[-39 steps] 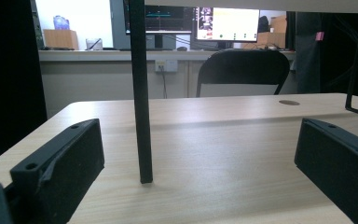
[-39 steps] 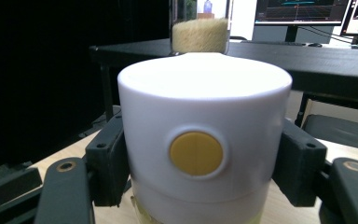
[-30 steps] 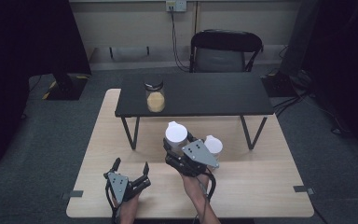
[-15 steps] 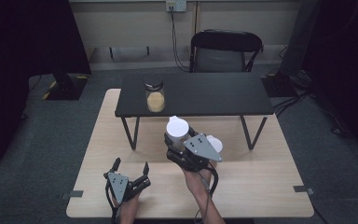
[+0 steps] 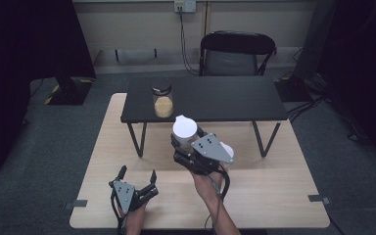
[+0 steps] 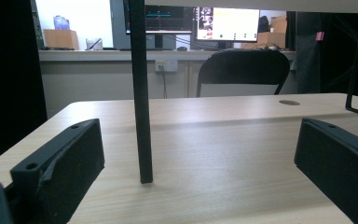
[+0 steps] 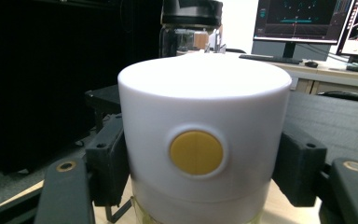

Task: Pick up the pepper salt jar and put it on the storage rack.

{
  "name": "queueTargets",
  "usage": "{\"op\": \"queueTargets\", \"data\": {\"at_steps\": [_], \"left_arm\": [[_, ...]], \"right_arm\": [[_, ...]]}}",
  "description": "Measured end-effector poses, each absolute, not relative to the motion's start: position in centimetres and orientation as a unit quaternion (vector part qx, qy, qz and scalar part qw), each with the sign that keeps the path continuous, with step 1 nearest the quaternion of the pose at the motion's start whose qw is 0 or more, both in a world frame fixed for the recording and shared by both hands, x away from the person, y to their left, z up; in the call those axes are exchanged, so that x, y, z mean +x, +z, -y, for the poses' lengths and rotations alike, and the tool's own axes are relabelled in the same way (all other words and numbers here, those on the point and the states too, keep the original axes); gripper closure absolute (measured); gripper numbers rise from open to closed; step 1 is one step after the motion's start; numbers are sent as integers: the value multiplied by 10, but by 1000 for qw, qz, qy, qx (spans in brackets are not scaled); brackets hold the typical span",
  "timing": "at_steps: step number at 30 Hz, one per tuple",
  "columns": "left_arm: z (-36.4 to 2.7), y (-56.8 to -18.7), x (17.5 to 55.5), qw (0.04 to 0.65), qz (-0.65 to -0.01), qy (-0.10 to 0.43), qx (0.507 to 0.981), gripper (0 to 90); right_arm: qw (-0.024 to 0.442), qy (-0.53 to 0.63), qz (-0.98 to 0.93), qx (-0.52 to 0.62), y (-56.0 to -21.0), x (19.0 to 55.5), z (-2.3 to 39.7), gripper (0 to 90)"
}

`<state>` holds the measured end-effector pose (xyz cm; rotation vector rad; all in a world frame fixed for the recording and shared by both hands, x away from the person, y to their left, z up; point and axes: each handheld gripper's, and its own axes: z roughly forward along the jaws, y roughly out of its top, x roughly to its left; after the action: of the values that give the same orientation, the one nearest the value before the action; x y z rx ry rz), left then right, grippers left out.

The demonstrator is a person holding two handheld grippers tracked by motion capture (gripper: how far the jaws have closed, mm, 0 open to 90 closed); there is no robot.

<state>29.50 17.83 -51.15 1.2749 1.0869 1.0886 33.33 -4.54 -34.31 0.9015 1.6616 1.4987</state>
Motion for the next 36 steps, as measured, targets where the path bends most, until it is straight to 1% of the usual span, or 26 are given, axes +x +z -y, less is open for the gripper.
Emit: {"op": "queueTargets", "data": {"at_steps": [13, 36], "left_arm": [[-178, -512, 295, 540, -458, 459, 536, 11], [-178, -511, 295, 539, -458, 459, 537, 11]], "right_arm": [[371, 582, -636, 346, -317, 343, 55, 303], [376, 584, -622, 361, -280, 367, 69, 303]]}}
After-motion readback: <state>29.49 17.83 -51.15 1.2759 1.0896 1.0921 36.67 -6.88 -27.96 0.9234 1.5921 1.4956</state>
